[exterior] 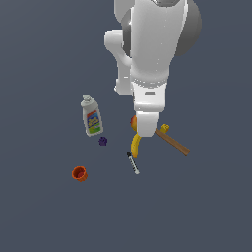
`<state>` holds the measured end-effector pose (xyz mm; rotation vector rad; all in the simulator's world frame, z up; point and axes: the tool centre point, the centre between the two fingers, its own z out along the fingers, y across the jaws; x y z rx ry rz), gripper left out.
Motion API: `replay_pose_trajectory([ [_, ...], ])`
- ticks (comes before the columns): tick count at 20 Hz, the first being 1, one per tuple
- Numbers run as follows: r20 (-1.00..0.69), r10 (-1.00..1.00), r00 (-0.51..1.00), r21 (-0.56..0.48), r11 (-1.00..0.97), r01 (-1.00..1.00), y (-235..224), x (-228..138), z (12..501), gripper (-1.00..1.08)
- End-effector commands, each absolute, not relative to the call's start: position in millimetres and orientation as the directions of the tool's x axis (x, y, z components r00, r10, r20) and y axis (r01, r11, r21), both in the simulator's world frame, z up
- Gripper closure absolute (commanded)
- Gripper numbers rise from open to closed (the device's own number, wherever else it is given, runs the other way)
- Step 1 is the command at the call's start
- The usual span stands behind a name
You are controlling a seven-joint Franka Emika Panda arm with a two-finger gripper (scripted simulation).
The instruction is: Pick up a designated object from a clutter of objects.
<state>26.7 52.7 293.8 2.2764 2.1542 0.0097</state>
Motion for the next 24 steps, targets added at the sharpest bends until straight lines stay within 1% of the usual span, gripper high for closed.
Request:
replay_pose_trajectory([
  [1, 0.0, 0.998, 0.056, 0.008, -0.056, 0.998, 63, 28, 319, 1.08],
  [6, 0.0, 0.998, 0.057, 0.004, -0.057, 0.998, 80, 31, 361, 1.08],
  [12, 0.0, 0.998, 0.058, 0.001, -0.058, 0.998, 94, 36, 393, 1.08],
  [18, 0.0, 0.998, 0.059, 0.001, -0.059, 0.998, 100, 38, 409, 1.08],
  [24, 0.0, 0.998, 0.059, 0.0, -0.059, 0.998, 101, 39, 409, 1.08],
])
